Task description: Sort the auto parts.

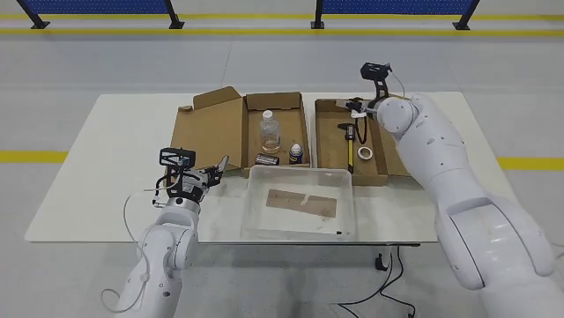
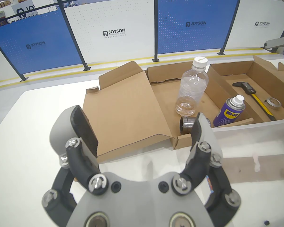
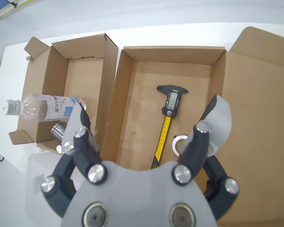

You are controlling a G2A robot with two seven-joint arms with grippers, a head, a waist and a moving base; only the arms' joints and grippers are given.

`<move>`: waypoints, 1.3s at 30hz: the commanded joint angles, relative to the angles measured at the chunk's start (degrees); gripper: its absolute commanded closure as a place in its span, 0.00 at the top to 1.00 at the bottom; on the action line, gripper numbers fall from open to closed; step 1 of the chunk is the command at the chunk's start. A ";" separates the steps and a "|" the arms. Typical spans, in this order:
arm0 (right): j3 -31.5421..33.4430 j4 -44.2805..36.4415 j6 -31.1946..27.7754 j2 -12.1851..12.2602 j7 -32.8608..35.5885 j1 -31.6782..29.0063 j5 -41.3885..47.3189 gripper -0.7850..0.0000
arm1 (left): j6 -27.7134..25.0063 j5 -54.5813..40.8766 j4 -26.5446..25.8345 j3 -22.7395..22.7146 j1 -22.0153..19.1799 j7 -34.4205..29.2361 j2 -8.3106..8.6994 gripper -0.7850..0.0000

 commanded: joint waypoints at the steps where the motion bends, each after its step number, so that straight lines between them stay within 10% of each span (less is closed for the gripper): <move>1: 0.58 -1.29 -1.02 0.46 -0.91 -0.78 0.61 1.00 | 0.00 0.00 0.00 0.00 0.00 0.00 0.00 1.00; 11: 6.36 -17.88 -0.69 4.93 -8.26 -9.30 1.15 1.00 | 0.00 0.00 0.00 0.00 0.00 0.00 0.00 1.00; 25: 22.25 -73.40 3.32 12.00 2.15 -44.04 -5.81 1.00 | 0.00 0.00 0.00 0.00 0.00 0.00 0.00 1.00; 39: 27.73 -82.94 -5.76 13.83 7.90 -55.61 -0.28 1.00 | 0.00 0.00 0.00 0.00 0.00 0.00 0.00 1.00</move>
